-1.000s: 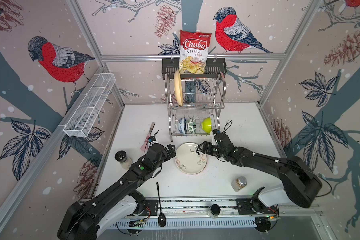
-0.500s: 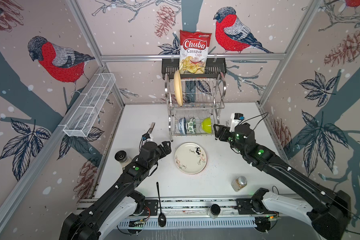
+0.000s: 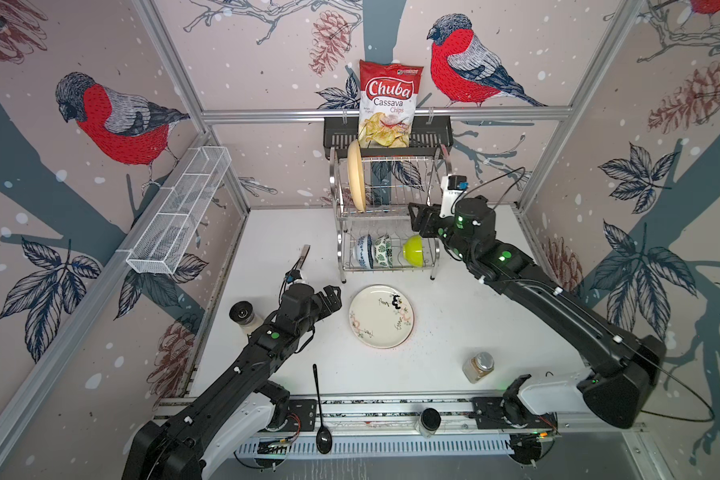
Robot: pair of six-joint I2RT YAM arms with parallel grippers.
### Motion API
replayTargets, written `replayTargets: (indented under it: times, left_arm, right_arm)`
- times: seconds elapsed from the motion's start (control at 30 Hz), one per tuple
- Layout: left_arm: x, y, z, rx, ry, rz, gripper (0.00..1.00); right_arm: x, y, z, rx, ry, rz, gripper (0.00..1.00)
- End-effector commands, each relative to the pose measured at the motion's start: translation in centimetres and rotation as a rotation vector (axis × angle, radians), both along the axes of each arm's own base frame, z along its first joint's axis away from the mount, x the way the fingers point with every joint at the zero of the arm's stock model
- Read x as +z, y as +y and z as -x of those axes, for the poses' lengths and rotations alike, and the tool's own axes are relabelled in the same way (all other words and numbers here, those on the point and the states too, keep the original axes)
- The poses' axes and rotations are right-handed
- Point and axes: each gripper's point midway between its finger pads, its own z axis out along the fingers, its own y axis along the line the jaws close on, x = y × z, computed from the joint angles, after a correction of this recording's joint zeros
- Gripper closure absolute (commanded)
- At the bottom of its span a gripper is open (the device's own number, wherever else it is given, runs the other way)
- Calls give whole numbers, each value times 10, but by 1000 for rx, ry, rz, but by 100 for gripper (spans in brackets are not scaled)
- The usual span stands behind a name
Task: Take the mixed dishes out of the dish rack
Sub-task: 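Close the right gripper on the yellow plate's rim in the rack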
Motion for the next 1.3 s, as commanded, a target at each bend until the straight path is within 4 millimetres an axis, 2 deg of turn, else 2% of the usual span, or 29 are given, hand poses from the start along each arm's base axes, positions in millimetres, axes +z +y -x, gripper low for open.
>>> replayTargets:
  times: [0.0,0.3,0.53,0.73,0.93,1.27]
  left_arm:
    - [6,0,-5,1,-23,8,4]
    - [14,9,-17,33,-16,31,4]
    - [17,11,-26,29,4,59,4]
    - [4,14,-28,26,36,66,4]
    - [-5,15,-29,15,59,64,4]
    - [-10,15,-30,4,80,73,4]
  right_arm:
    - [10,20,-6,45,-39,40,26]
    - [52,88,-21,162,-125,88,26]
    - [61,124,-51,181,-148,145,23]
    - [62,142,-64,198,-180,142,22]
    - [60,150,-71,205,-201,123,23]
    - [40,156,-87,205,-192,137,30]
